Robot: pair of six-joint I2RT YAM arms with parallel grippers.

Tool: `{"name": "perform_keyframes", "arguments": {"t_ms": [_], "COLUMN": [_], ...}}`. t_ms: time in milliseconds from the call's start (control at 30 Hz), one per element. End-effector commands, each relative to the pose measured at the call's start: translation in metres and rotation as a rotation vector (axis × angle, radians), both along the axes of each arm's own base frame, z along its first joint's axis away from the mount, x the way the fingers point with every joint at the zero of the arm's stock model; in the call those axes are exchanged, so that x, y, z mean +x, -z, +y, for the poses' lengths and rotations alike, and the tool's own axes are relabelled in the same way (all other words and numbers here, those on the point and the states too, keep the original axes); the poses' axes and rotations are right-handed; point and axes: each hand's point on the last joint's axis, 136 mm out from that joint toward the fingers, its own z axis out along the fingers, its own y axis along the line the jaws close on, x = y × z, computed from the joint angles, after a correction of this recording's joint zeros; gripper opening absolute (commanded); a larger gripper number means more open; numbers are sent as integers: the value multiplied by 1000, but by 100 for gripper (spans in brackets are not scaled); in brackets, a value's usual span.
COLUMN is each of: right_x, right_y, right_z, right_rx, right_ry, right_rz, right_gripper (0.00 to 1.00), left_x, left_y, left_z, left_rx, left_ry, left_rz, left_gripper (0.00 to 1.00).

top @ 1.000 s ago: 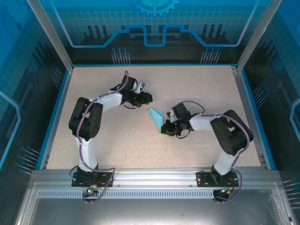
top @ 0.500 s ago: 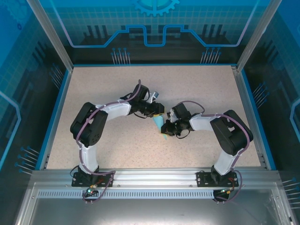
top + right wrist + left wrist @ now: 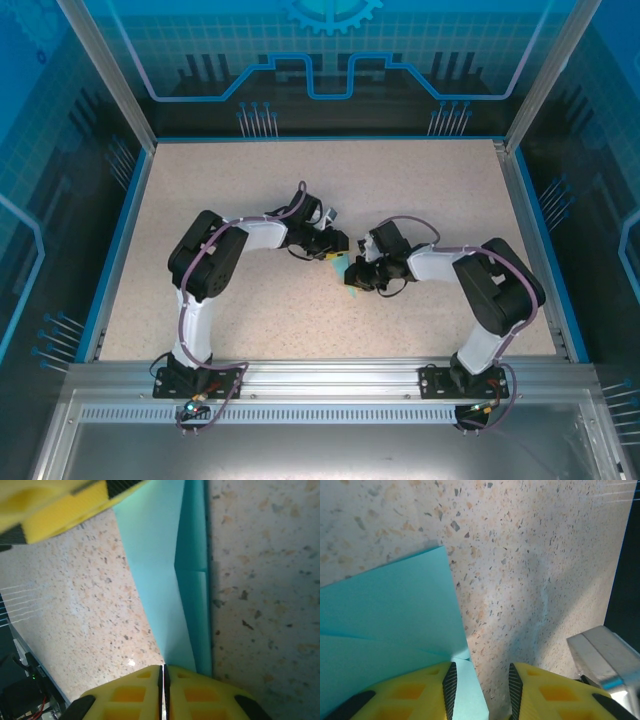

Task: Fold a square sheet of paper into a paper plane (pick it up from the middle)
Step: Fold the wing for the fifth time at the center of the table.

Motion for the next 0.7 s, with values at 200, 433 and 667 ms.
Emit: {"name": "perform_keyframes", "arguments": {"t_ms": [200,433,667], "right_x": [13,0,-14], "right_y": [-8,25,14], "right_z": [16,-7,-11], "right_rx": [21,-106,-68], "right_ry": [0,15,-12], "right_rz": [-30,27,25], "right_gripper": [13,12,13], "left_x": [-5,-5,-4], "left_y": [25,27,32], "left_z": [8,10,17], "left_rx": [63,72,79], "left_ry": [-3,-7,-22], "left_rz": [35,43,55], "left_gripper": [36,36,35]}}
